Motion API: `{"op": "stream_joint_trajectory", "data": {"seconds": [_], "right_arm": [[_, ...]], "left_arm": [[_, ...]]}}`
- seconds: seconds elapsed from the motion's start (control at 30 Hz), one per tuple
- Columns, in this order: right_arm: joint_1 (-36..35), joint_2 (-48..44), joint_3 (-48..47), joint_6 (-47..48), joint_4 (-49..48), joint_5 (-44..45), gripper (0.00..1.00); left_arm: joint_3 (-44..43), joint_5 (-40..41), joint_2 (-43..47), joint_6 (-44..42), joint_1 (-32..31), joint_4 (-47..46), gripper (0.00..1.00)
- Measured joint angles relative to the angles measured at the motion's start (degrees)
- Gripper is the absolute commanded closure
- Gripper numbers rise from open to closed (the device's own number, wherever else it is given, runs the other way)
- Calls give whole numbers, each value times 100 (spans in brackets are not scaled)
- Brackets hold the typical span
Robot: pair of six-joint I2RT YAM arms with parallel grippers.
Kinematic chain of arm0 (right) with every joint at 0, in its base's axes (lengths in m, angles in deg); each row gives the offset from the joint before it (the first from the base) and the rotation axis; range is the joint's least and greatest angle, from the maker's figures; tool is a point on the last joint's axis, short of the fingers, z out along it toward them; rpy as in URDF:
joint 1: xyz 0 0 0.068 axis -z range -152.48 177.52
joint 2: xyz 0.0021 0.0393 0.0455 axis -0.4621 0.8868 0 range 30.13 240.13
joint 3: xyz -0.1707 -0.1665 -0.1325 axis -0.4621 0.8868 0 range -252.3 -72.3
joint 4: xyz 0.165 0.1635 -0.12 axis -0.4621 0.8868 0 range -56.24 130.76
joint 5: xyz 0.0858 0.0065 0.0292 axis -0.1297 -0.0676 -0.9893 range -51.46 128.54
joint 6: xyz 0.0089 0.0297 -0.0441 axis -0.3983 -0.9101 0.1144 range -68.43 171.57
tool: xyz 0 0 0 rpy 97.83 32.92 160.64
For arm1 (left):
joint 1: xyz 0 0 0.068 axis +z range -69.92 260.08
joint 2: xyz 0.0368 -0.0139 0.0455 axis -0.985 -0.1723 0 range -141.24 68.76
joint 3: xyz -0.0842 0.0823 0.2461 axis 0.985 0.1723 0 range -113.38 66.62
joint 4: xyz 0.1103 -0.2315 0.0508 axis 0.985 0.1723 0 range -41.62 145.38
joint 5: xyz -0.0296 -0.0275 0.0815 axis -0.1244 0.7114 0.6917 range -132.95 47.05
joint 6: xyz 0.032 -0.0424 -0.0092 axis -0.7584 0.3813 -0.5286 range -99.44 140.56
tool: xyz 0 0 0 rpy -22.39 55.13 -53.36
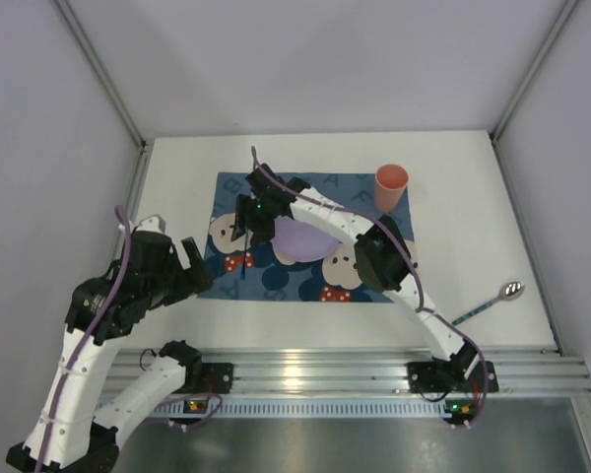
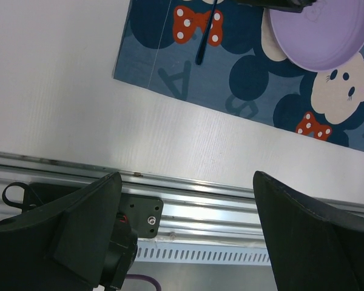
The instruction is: Set the dinner table for one person
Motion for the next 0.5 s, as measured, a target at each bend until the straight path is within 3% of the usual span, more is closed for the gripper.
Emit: {"op": "stream_joint_trajectory", "data": {"seconds": [0.17, 0.3, 0.4, 0.5], "right_arm": [[59, -1668, 1167, 289, 20, 306, 41], [546, -4647, 3324, 503, -262, 809, 41], [2149, -7025, 5217, 501, -236, 1189, 41], [4179, -8137, 6304, 566, 509, 2013, 41]], "left_arm": [[227, -72, -50, -83, 0, -162, 5], [439, -234, -122, -140, 0, -382, 6], [658, -398, -166, -164, -2, -643, 6], [909, -605, -203, -192, 0, -861, 6]]}}
